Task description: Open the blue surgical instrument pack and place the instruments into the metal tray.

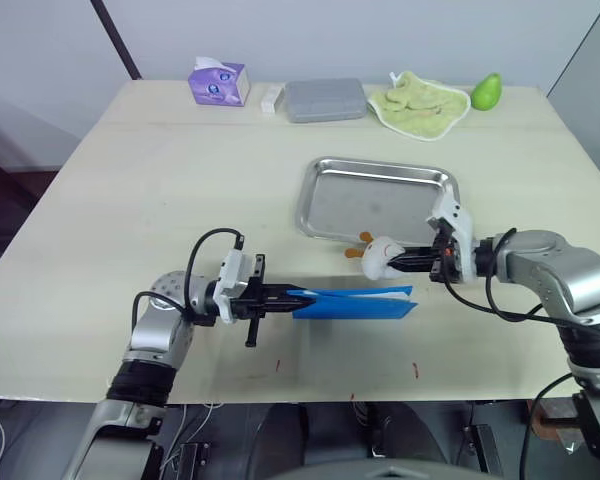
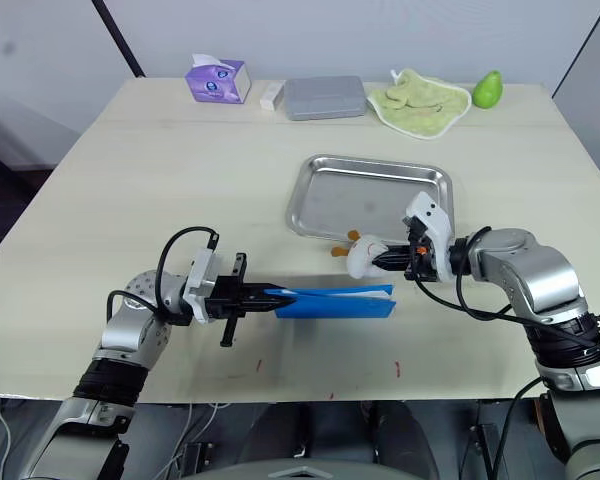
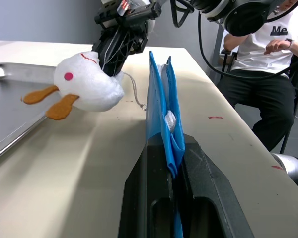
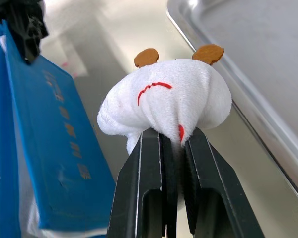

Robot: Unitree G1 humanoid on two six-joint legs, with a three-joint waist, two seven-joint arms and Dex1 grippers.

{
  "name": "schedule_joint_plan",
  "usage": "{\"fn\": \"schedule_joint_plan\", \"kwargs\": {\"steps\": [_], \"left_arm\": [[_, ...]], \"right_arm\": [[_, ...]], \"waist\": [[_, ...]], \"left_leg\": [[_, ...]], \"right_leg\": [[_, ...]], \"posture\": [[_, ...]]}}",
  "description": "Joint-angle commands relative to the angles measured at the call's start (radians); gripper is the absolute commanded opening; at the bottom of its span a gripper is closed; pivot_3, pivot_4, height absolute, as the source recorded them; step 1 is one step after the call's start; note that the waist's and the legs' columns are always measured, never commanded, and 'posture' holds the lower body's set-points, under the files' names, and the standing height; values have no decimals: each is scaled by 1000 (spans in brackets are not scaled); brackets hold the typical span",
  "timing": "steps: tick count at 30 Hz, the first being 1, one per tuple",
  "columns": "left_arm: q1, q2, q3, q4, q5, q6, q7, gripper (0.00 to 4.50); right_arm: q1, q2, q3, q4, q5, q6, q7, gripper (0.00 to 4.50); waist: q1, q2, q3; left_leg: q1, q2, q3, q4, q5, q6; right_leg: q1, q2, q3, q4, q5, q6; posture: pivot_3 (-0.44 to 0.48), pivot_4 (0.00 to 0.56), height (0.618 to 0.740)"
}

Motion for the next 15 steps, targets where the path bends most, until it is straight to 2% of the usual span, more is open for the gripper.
{"fn": "schedule_joint_plan", "kwargs": {"steps": [1, 15], "left_arm": [[2, 12, 6, -1, 16, -6, -4, 0], [15, 22, 8, 28, 30, -34, 3, 0]], "right_arm": [[2, -34, -78, -46, 24, 1, -21, 15], [108, -110, -310, -138, 106, 54, -157, 15]], "waist": [[0, 0, 0], [1, 0, 0]], "left_leg": [[0, 0, 0, 0, 0, 0], [0, 0, 0, 0, 0, 0]], "right_leg": [[0, 0, 0, 0, 0, 0], [0, 0, 1, 0, 0, 0]], "posture": [[0, 150, 740], [0, 150, 740]]}}
